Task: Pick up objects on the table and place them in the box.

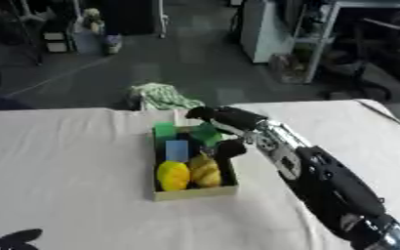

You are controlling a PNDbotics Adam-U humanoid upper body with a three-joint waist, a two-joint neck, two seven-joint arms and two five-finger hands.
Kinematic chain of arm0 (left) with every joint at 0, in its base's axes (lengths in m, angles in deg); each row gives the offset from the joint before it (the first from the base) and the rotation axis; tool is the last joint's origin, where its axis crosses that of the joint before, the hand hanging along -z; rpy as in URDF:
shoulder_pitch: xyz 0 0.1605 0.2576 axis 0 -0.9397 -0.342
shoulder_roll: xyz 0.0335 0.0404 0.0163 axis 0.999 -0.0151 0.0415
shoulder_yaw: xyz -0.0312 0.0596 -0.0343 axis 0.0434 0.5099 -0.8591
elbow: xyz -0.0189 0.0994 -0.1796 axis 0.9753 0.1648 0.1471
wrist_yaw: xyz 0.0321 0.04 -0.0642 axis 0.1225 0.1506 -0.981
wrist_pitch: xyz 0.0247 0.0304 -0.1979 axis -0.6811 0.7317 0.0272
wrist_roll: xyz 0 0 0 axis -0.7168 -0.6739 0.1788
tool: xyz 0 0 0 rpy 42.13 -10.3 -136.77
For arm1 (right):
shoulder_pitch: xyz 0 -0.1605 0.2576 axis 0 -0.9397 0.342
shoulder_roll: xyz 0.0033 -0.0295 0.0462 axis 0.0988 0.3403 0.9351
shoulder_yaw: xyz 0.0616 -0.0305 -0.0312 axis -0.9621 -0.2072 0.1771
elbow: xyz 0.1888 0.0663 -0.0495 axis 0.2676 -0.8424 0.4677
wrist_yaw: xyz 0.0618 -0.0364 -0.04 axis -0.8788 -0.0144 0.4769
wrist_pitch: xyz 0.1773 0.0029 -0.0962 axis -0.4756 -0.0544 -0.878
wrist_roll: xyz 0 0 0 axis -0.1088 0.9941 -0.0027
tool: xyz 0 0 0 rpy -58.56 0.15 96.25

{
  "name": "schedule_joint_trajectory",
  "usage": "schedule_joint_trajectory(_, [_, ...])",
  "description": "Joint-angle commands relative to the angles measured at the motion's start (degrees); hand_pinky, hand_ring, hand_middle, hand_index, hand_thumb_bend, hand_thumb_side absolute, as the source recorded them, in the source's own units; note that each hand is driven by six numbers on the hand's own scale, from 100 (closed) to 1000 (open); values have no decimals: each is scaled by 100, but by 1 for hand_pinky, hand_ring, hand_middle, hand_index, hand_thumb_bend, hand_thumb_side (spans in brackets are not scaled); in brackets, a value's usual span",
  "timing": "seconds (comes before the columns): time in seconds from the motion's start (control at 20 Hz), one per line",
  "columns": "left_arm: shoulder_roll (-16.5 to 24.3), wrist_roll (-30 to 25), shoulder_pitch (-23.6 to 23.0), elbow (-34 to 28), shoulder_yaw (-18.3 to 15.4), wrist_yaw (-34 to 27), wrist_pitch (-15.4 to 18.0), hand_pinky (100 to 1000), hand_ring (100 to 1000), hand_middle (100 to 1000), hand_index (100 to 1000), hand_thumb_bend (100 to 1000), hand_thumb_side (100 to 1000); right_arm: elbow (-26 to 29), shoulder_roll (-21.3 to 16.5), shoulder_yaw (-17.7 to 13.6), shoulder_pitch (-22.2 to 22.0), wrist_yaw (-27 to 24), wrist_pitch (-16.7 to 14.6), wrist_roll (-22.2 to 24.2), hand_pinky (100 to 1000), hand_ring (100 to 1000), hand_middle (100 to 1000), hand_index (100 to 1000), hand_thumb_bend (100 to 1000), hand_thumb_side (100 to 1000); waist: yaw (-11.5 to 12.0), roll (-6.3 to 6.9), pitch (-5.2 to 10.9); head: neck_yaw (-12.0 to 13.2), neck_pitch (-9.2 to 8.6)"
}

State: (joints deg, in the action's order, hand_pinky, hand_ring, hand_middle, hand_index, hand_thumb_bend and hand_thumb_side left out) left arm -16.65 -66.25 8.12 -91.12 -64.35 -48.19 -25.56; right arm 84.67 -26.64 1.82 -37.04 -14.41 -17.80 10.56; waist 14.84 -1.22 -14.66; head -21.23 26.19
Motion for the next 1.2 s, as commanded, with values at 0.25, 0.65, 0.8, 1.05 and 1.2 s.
schedule_joint_trajectory(0.25, [5,24,27,-112,-38,47,-17,842,671,619,878,100,853,658,-403,6,-132,-469,-308,97,901,959,975,1000,100,237,-122,-30,98,104,315])
schedule_joint_trajectory(0.65, [56,160,-23,-112,-118,84,-55,841,669,617,873,100,844,1798,-599,-188,-929,-1174,-792,-500,878,929,920,984,100,100,-290,-140,141,455,612])
schedule_joint_trajectory(0.8, [56,204,-30,-112,-155,79,-67,840,665,611,868,100,838,2214,-648,-167,-1146,-1430,-609,-747,850,896,855,958,100,227,-342,-175,137,623,722])
schedule_joint_trajectory(1.05, [89,385,-75,-112,-211,54,-116,839,663,607,865,100,836,2926,-36,-364,-1812,-1867,-321,-1180,838,880,809,939,100,376,-541,-264,145,944,1004])
schedule_joint_trajectory(1.2, [99,460,-121,-112,-226,34,-124,837,660,603,862,100,833,3319,339,-411,-2205,-2110,-89,-1349,826,865,775,916,100,417,-639,-273,162,1088,1140])
